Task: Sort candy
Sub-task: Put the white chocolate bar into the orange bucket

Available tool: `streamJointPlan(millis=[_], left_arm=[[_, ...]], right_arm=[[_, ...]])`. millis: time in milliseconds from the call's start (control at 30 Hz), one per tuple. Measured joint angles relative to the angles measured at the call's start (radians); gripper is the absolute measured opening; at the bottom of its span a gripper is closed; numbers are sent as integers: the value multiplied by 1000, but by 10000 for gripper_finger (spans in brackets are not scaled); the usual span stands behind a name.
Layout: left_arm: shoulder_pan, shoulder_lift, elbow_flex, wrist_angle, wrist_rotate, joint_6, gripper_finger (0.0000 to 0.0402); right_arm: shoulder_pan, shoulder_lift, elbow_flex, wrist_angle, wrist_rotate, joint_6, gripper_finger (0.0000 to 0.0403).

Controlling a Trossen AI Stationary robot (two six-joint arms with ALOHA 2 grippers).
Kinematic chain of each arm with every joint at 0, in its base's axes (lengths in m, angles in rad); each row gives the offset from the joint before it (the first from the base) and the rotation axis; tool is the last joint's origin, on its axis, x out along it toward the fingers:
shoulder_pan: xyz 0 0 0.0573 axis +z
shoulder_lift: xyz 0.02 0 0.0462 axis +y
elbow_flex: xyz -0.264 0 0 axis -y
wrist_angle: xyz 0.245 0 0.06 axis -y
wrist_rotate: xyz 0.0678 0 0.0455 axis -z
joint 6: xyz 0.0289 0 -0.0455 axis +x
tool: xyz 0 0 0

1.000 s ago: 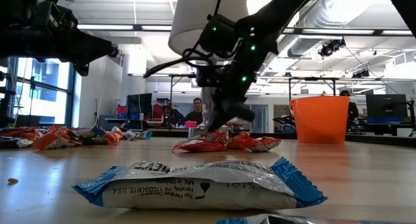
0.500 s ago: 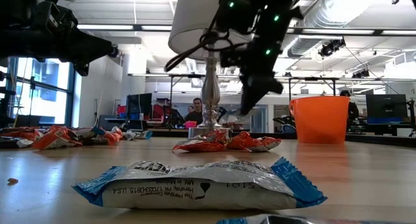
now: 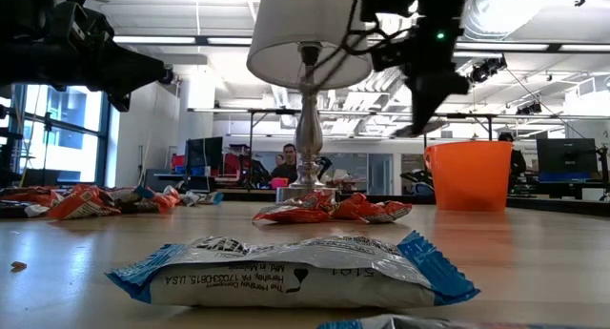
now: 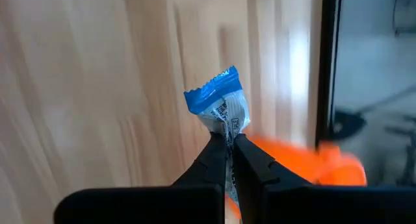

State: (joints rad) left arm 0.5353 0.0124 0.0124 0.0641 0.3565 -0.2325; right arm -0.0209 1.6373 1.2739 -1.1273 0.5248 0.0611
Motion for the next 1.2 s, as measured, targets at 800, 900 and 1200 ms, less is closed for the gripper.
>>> streamJointPlan(millis=[800, 900, 1200], left_arm=[[0, 0, 0, 0, 0, 0, 64], [0, 0, 0, 0, 0, 0, 64], [0, 0, 0, 0, 0, 0, 64]], right_arm=[[-543, -265, 0, -158, -150, -154, 3], [-625, -263, 0, -102, -244, -192, 12], [-690, -263, 0, -97, -294, -253, 102]])
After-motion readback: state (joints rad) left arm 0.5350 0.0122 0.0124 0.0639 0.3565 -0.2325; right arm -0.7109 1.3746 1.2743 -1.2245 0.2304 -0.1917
